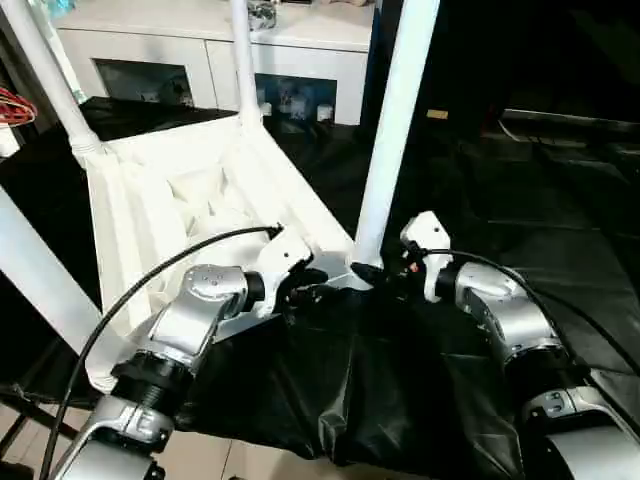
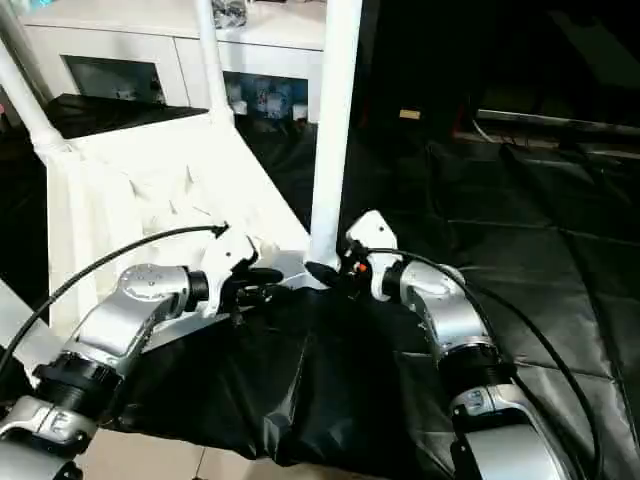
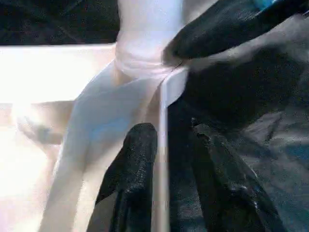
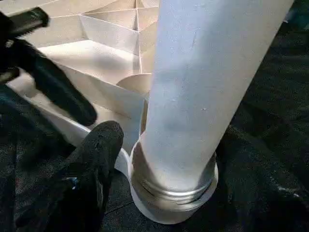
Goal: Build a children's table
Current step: Rotate leg to tighten
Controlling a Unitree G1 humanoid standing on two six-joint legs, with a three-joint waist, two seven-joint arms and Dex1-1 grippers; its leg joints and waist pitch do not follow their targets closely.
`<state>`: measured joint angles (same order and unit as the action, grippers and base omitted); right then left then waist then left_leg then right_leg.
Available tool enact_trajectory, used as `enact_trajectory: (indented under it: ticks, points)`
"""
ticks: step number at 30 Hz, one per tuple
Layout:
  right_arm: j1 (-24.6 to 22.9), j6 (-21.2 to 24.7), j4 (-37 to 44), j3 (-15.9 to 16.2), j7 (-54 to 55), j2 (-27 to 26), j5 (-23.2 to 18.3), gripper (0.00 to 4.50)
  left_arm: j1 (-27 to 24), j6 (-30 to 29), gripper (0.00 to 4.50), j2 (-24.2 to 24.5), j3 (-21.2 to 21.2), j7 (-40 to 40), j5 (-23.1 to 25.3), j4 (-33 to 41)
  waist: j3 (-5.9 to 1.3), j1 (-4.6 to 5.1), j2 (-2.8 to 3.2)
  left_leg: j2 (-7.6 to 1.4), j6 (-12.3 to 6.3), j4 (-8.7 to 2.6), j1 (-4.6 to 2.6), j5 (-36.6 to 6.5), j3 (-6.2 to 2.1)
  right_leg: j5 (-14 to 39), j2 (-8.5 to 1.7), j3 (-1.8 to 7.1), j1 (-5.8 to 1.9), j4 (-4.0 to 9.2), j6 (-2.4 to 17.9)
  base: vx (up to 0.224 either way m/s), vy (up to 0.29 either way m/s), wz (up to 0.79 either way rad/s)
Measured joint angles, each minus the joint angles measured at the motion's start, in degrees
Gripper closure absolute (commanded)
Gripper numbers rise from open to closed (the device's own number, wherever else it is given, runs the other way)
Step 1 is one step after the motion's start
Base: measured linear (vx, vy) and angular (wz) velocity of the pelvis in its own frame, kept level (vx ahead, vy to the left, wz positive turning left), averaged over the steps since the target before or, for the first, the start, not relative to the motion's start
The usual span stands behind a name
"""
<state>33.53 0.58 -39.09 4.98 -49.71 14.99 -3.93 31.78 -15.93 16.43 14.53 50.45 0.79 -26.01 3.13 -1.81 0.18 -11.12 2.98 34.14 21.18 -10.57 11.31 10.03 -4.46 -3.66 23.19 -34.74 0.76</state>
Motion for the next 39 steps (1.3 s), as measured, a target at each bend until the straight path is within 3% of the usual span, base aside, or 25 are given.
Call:
enact_trajectory:
  ticks: [11,23,28,39]
  points:
    - [-1.0,0.0,1.6,0.1,-0.1,0.3,0.0,1.14,2.0,1.8,3.12,-0.2,0.0,-0.9,0.6,-3.6,0.05,0.08,0.17,0.00,0.00,0.00,-0.01,0.0,0.00,0.0,0.00,0.00,0.00,0.00,0.0,0.000,0.000,0.00]
    - [-1.1,-0.2,1.9,0.6,0.0,0.4,0.2,1.14,2.0,1.5,3.92,1.2,1.4,1.9,0.6,-3.9,0.06,0.10,0.22,-0.01,0.00,0.00,-0.01,0.0,0.00,0.0,0.00,0.00,0.00,0.00,0.0,0.000,0.000,0.00]
    - [-1.1,-0.3,1.9,0.6,0.0,0.4,0.2,1.14,2.0,1.6,4.45,1.6,1.7,3.0,0.7,-4.0,0.06,0.10,0.29,-0.01,0.00,0.00,-0.03,0.0,-0.01,0.0,0.00,0.00,0.00,-0.01,0.0,0.000,0.000,0.00]
    - [-1.7,-1.4,1.9,1.2,-0.2,0.5,0.2,1.14,2.1,3.3,4.45,2.5,2.2,3.6,1.4,-5.0,0.03,0.00,0.35,0.00,0.01,0.00,-0.08,0.0,-0.02,-0.1,0.00,0.00,-0.05,-0.04,0.1,0.000,0.000,0.00]
